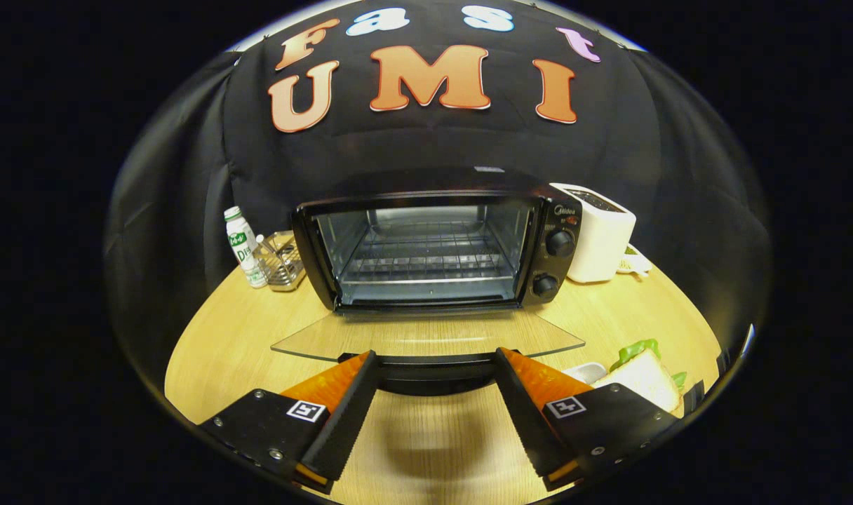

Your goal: Open the toaster oven, put the food inside, and close the toaster oven door.

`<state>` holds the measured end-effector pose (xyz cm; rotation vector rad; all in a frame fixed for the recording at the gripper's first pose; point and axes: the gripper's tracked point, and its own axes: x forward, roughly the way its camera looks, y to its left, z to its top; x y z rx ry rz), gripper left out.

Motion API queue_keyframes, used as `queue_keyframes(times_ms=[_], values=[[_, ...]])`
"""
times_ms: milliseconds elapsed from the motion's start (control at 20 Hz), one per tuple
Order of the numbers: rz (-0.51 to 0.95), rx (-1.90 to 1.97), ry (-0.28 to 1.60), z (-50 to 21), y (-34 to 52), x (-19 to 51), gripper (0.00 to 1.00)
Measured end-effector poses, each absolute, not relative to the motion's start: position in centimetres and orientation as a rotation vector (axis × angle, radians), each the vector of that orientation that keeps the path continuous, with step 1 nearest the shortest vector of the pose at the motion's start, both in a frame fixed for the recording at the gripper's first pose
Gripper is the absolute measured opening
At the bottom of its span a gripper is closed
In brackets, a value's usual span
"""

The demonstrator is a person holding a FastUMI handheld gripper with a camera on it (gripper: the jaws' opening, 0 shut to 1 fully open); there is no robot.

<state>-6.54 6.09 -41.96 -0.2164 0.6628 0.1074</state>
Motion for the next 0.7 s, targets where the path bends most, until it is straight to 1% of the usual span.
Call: queue_keyframes(times_ms=[300,350,700], values=[[0.073,-0.188,0.791,-47.2,4.3,-9.3,0.99],[0.074,-0.179,0.768,-47.4,4.3,-9.2,1.00],[0.074,-0.182,0.801,-47.2,3.5,-9.7,1.00]])
